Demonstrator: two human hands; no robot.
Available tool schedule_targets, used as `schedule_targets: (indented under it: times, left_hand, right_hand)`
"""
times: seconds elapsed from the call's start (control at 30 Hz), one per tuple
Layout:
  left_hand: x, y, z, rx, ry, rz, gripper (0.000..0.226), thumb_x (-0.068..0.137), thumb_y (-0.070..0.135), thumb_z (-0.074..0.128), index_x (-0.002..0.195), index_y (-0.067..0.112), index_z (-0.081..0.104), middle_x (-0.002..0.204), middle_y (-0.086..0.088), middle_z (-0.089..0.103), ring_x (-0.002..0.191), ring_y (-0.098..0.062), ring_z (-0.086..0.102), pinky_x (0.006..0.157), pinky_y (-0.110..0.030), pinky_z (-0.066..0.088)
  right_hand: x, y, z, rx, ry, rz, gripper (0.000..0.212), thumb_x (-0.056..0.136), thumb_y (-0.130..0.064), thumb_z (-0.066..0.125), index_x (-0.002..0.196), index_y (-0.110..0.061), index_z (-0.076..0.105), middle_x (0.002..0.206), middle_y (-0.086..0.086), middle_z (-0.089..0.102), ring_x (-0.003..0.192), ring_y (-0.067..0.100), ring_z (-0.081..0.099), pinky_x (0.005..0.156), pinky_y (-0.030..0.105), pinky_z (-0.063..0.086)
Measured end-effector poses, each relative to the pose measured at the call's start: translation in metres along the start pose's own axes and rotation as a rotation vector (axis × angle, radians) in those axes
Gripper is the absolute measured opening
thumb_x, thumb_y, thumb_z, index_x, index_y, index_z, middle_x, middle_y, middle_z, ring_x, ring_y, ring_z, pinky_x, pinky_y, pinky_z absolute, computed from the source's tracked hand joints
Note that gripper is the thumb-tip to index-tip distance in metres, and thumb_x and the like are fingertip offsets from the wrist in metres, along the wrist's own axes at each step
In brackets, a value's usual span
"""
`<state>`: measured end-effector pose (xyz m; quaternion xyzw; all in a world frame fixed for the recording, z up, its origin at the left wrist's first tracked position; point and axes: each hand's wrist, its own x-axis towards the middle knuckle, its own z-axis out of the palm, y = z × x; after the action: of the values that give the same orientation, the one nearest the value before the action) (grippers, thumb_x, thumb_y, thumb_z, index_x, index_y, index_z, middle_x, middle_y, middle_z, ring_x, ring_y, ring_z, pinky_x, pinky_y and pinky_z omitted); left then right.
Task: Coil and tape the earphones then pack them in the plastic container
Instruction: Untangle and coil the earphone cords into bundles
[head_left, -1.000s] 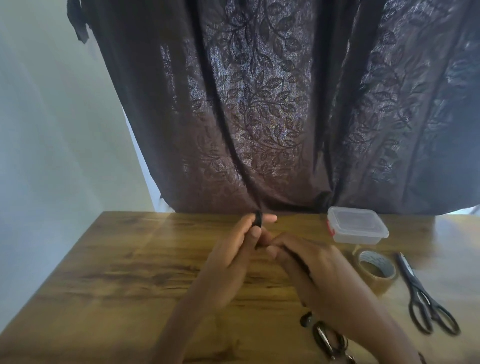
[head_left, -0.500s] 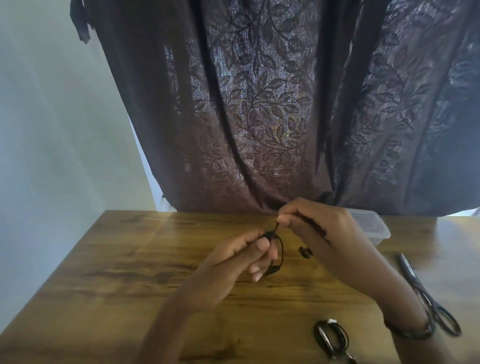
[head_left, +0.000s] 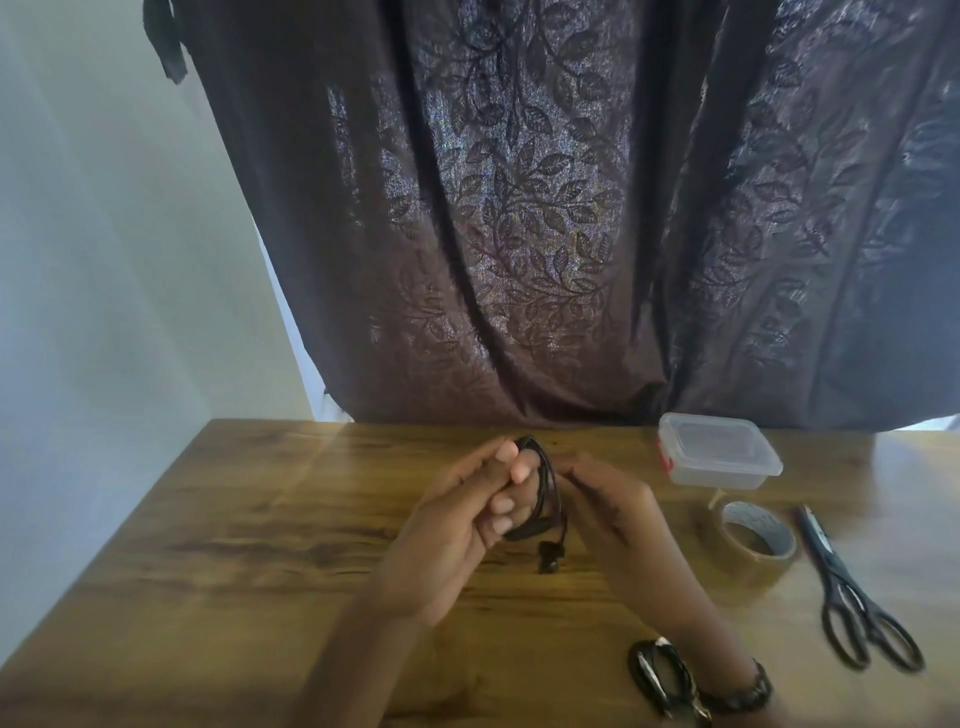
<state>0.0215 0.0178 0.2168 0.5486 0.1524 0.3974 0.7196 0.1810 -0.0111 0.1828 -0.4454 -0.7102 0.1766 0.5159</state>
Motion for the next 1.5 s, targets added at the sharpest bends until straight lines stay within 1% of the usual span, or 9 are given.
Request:
schedule_targets:
  times: [0.1,0.3,0.4,0.47,0.67,0.8,1.03,1.27,1.5]
  left_hand:
    - [0.005,-0.003,0.0,-0.054,0.093,0.049,0.026,0.095,0.026,0.039,0.078,0.011,0.052,0.057,0.006,0.039,0.05,-0.002,0.037,0.049,-0.011,0.036]
    - [0.014,-0.02,-0.003,0.203,0.246,0.225,0.019,0.097,0.02,0.044,0.102,0.01,0.06,0.073,0.005,0.061,0.07,-0.007,0.056,0.065,-0.017,0.046]
    - [0.015,-0.026,-0.005,0.289,0.294,0.266,0.023,0.094,0.015,0.04,0.11,0.008,0.056,0.081,0.005,0.065,0.08,-0.009,0.062,0.074,-0.019,0.048]
    - [0.015,-0.026,-0.006,0.313,0.299,0.267,0.02,0.094,0.014,0.04,0.105,0.007,0.055,0.082,0.004,0.065,0.082,-0.01,0.062,0.075,-0.02,0.049]
    - [0.014,-0.026,-0.003,0.317,0.281,0.187,0.019,0.099,0.017,0.04,0.09,0.01,0.055,0.079,0.006,0.058,0.084,-0.01,0.059,0.077,-0.019,0.047]
    - [0.014,-0.019,-0.006,0.165,0.316,0.106,0.027,0.098,0.016,0.039,0.075,0.014,0.052,0.066,0.009,0.051,0.07,-0.007,0.048,0.066,-0.015,0.042]
    - [0.01,-0.011,-0.009,-0.122,0.307,0.017,0.021,0.087,0.022,0.053,0.069,0.016,0.043,0.068,0.004,0.044,0.065,-0.011,0.038,0.068,-0.027,0.029]
    - [0.006,0.0,-0.014,-0.031,0.222,0.021,0.029,0.091,0.02,0.051,0.063,0.021,0.045,0.065,0.007,0.042,0.062,-0.01,0.037,0.065,-0.027,0.028]
    - [0.005,0.005,-0.012,0.052,0.218,0.058,0.029,0.087,0.025,0.044,0.059,0.025,0.046,0.064,0.008,0.041,0.066,-0.009,0.038,0.071,-0.031,0.027]
  right_hand:
    - [-0.009,-0.003,0.012,0.018,0.019,0.046,0.02,0.097,-0.024,0.045,0.083,-0.03,0.058,0.065,-0.015,0.055,0.053,0.003,0.052,0.05,0.015,0.04]
    - [-0.021,-0.008,0.028,-0.108,-0.001,0.109,0.034,0.096,-0.009,0.054,0.083,-0.04,0.053,0.063,-0.017,0.053,0.055,0.002,0.052,0.054,0.009,0.036]
    - [-0.03,-0.008,0.032,-0.233,-0.023,0.105,0.018,0.095,-0.015,0.053,0.098,-0.028,0.065,0.083,-0.017,0.059,0.071,0.002,0.059,0.058,0.013,0.046]
    - [-0.033,-0.011,0.033,-0.358,0.006,0.073,0.023,0.094,-0.024,0.049,0.111,-0.02,0.065,0.093,-0.009,0.057,0.072,0.003,0.058,0.058,0.019,0.051]
    - [-0.026,-0.041,0.018,-0.63,0.007,-0.023,0.026,0.083,-0.015,0.061,0.108,-0.015,0.068,0.085,-0.007,0.055,0.056,0.002,0.053,0.047,0.01,0.042]
    - [-0.024,-0.048,0.011,-0.519,0.051,-0.054,0.009,0.09,-0.021,0.058,0.096,-0.021,0.064,0.086,-0.014,0.059,0.063,-0.001,0.055,0.053,0.013,0.047]
    - [-0.019,-0.061,0.002,-0.432,-0.012,-0.093,0.006,0.089,-0.022,0.06,0.093,-0.023,0.065,0.095,-0.012,0.056,0.071,0.0,0.058,0.059,0.017,0.05]
    - [-0.021,-0.065,-0.02,-0.41,0.109,0.011,0.011,0.077,-0.017,0.069,0.086,-0.023,0.07,0.083,-0.02,0.065,0.076,-0.005,0.063,0.065,0.009,0.051]
    - [-0.024,-0.078,-0.022,-0.161,0.158,0.12,0.023,0.073,-0.008,0.081,0.077,-0.028,0.072,0.078,-0.017,0.069,0.071,0.002,0.067,0.063,0.006,0.05]
